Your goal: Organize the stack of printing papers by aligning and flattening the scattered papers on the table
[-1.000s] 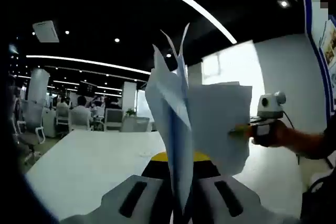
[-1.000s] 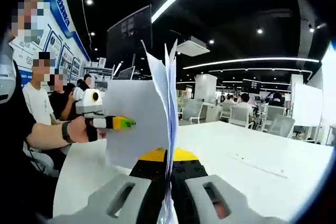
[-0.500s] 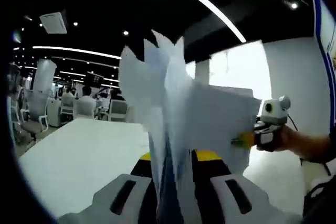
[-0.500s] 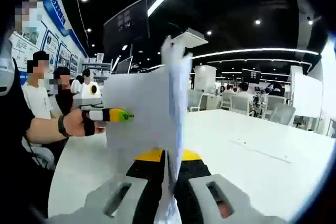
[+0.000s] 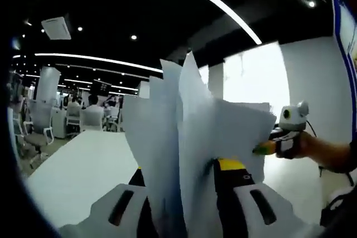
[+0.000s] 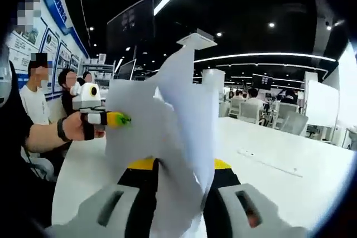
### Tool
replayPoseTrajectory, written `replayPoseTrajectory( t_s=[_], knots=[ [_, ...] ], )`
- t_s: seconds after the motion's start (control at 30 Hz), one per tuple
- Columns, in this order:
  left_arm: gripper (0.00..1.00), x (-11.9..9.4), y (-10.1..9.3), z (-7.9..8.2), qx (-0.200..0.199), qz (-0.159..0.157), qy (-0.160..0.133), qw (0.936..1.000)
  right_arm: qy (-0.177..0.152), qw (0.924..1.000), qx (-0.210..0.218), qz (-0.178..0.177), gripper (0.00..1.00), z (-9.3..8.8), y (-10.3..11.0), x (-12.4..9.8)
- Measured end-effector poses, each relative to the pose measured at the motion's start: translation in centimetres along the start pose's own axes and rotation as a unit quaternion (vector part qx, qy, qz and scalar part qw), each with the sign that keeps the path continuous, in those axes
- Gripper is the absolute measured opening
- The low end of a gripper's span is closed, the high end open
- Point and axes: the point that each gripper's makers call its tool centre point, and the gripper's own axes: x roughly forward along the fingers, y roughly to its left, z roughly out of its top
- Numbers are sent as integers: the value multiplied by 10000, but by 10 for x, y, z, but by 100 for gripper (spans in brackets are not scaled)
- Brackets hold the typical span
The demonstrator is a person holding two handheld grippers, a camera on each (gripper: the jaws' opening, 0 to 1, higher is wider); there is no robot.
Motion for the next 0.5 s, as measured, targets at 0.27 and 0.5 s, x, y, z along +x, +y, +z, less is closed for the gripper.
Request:
replayPoseTrajectory(
  t_s=[0.27,0.5],
  knots=[
    [27,8,-13,31,252,-321,-163,9990,-308,9994,-105,-114,0,28,-10,-8],
    [9,16,-21,55,366,-405,-453,9975,-701,9975,96,-50,0,45,-2,-7]
  ],
)
